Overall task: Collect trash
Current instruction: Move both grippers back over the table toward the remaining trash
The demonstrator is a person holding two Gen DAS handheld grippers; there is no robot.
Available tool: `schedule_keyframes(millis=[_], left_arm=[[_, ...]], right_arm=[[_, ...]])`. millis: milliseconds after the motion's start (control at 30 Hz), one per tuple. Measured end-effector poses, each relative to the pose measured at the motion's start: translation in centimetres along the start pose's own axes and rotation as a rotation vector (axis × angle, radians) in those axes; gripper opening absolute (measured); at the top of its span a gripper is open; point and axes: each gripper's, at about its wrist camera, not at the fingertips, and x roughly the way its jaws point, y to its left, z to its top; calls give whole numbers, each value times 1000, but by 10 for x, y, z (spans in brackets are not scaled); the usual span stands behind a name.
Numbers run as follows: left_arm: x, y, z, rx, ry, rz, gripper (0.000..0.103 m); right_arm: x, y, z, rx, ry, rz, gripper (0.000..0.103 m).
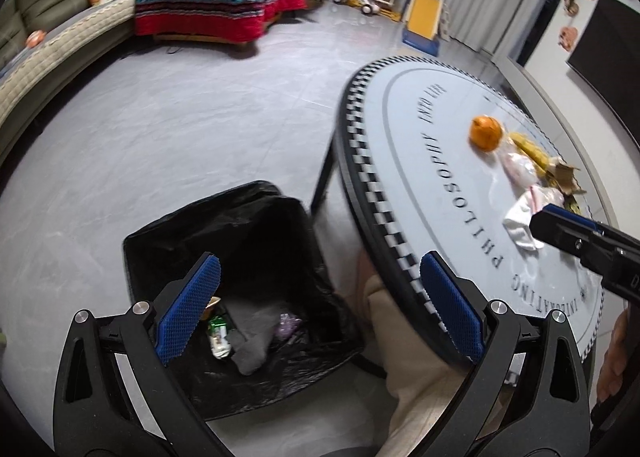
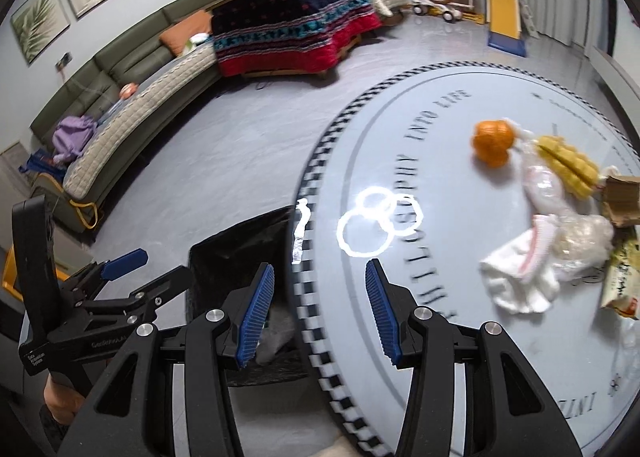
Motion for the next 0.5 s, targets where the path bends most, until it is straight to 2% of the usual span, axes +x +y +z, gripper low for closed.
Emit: schedule_keyframes(millis=[233,367,500], left_arm=[[24,-70,19,94,32,-68,97],[43,-115,25,168,56,-104,97],[64,-152,26,230,88,-131,97]], right_arm=[[-22,-76,9,87,-29,-78,49],[-24,-118,19,125,-16,-119,51],[-15,-156,35,163,14,-117,54]])
